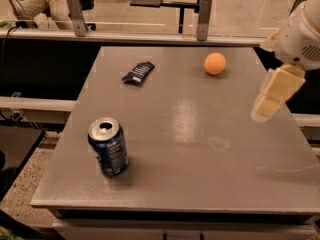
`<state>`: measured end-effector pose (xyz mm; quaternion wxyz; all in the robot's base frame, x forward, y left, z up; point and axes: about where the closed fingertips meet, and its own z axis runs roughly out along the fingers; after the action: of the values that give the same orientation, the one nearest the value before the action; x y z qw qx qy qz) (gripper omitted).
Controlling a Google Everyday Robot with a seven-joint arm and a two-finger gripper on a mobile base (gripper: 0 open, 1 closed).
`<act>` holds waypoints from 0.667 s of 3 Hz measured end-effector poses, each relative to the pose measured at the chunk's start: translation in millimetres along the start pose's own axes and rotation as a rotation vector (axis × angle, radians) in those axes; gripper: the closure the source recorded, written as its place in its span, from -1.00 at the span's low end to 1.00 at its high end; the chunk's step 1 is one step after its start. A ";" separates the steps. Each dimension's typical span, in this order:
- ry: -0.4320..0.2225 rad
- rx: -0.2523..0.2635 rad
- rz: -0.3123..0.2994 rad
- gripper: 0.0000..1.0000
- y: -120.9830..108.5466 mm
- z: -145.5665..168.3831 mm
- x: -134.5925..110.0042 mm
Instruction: Move orange near rxbar blueberry
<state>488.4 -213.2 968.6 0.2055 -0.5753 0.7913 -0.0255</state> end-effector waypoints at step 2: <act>-0.070 0.045 0.101 -1.00 -68.5 46.0 -8.6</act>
Offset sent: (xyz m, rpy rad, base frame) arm 0.1606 -0.0214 -0.0414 0.1425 -0.0741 -0.1815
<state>568.5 -219.3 948.0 0.2470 -0.5304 0.8109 -0.0128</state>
